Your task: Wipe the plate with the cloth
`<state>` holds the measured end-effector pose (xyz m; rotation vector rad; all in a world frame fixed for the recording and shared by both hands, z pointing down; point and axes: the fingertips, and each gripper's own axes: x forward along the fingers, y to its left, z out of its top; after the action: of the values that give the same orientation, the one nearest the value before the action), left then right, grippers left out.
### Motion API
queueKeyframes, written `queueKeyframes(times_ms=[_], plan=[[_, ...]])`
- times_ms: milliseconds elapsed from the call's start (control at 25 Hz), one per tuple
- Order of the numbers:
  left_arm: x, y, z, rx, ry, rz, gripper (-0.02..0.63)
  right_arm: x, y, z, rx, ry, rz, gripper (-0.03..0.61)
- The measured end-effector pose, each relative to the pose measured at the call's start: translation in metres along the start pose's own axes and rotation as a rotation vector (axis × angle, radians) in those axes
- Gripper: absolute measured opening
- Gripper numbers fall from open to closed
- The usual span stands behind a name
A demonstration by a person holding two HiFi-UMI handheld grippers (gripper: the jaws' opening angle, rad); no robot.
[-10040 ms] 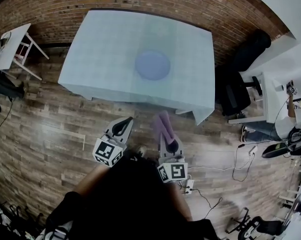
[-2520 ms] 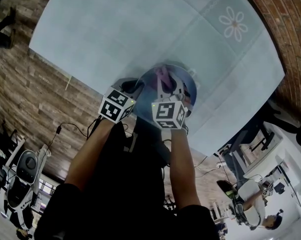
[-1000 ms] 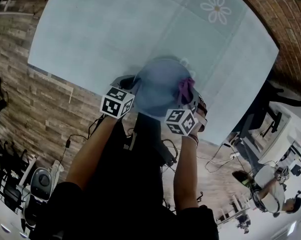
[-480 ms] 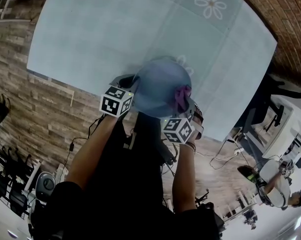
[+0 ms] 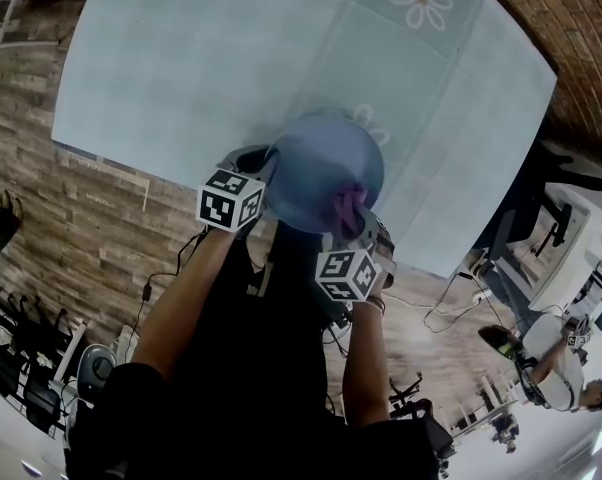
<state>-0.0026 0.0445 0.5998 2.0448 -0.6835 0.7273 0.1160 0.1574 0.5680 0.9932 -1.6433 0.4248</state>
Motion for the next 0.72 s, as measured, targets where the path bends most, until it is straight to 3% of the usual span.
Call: queueKeyframes(times_ms=[320, 720], plan=[[0.000, -0.002, 0.000, -0.002, -0.004, 0.002, 0.049, -0.002, 0.027, 0.009, 0.045, -0.033, 0.102, 0.063], [0.001, -0.002, 0.001, -0.012, 0.002, -0.008, 0.048, 0.005, 0.076, 0.037, -0.051, -0.073, 0.236, 0.063]])
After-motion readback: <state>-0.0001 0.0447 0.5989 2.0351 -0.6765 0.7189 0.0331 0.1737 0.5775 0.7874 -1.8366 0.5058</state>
